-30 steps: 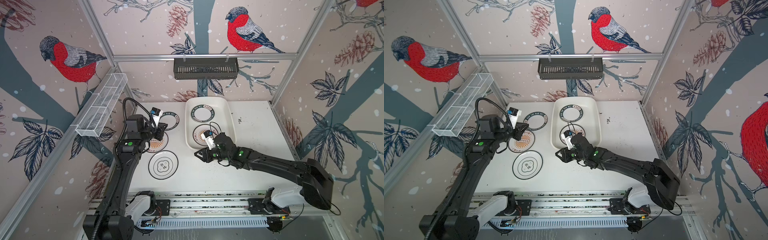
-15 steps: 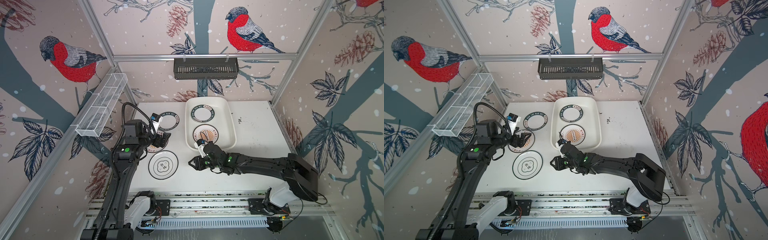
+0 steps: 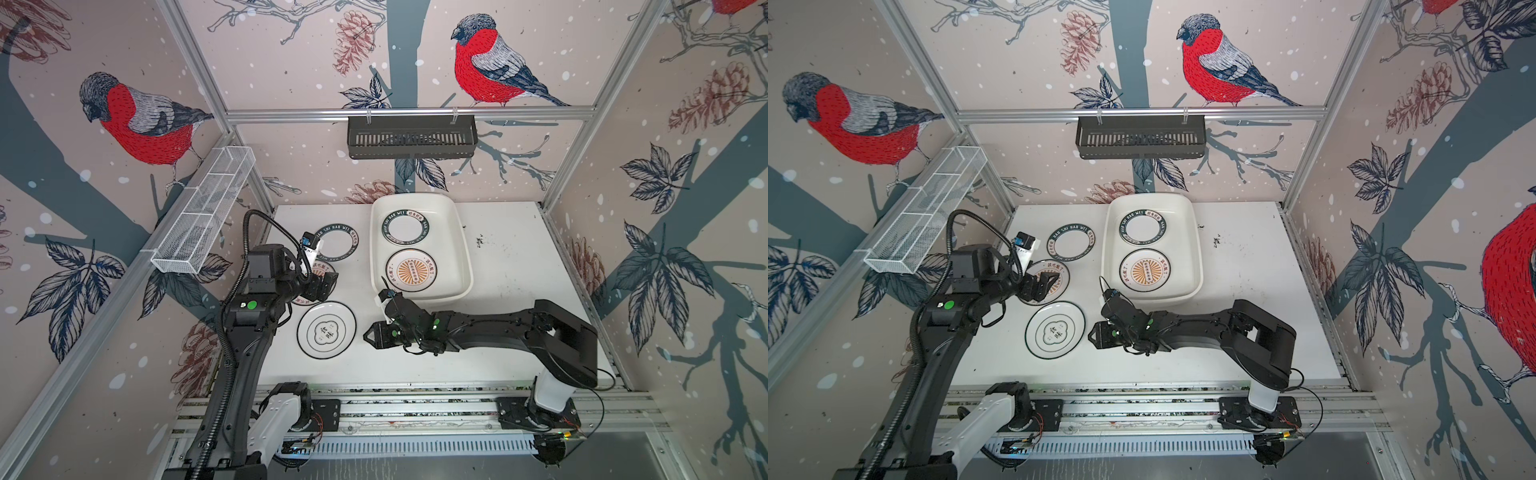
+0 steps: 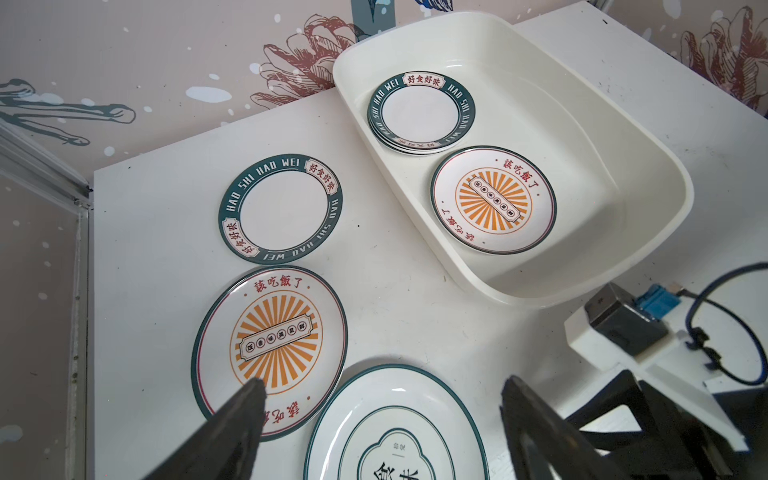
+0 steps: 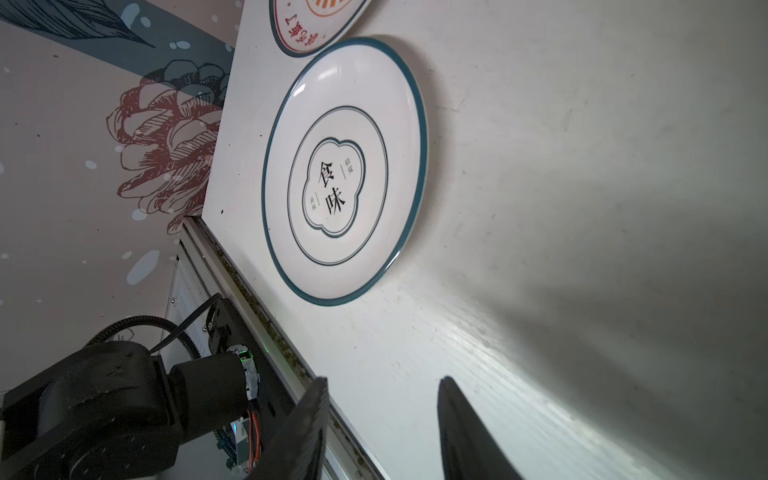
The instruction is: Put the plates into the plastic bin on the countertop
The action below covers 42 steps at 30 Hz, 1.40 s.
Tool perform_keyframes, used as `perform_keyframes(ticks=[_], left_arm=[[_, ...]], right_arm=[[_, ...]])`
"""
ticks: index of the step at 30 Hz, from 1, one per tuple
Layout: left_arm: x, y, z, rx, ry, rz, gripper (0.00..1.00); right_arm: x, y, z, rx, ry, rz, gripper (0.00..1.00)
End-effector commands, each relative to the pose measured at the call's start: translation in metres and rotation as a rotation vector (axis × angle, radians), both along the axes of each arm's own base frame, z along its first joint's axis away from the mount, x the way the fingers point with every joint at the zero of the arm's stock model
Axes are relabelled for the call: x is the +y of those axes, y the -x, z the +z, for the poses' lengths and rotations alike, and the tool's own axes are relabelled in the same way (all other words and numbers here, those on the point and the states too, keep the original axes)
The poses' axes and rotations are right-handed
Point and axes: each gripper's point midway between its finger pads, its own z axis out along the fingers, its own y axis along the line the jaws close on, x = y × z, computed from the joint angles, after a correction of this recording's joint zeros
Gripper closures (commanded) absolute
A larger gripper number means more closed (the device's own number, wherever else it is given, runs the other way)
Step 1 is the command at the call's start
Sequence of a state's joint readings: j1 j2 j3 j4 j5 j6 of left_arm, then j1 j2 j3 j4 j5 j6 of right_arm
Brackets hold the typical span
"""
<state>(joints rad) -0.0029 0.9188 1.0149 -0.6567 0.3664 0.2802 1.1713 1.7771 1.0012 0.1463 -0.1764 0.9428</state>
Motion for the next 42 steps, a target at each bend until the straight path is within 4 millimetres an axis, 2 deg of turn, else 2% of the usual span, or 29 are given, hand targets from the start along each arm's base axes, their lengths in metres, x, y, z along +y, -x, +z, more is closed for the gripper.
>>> perform_keyframes(ticks=[1, 7, 16, 25, 42], left_arm=[[0.004, -0.011, 0.022, -0.064, 0.04, 0.056, 0.13], [0.004, -0.015, 0.04, -0.094, 0.091, 0.084, 0.13], [-0.003, -0.018, 0.042, -0.093, 0.137, 0.063, 0.13], [-0.008, -0.016, 0.043, -0.091, 0.162, 0.041, 0.13], [-0.013, -0.012, 0.048, -0.104, 0.189, 0.016, 0.13]], right_arm=[[0.013, -0.005, 0.001, 0.002, -0.018, -0.027, 0.56], [0.025, -0.009, -0.018, 0.016, 0.032, -0.03, 0.57], [0.038, -0.014, -0.038, 0.033, 0.059, -0.019, 0.57], [0.043, -0.021, -0.049, 0.05, 0.06, -0.032, 0.59], [0.054, -0.033, -0.055, 0.06, 0.041, -0.035, 0.64]])
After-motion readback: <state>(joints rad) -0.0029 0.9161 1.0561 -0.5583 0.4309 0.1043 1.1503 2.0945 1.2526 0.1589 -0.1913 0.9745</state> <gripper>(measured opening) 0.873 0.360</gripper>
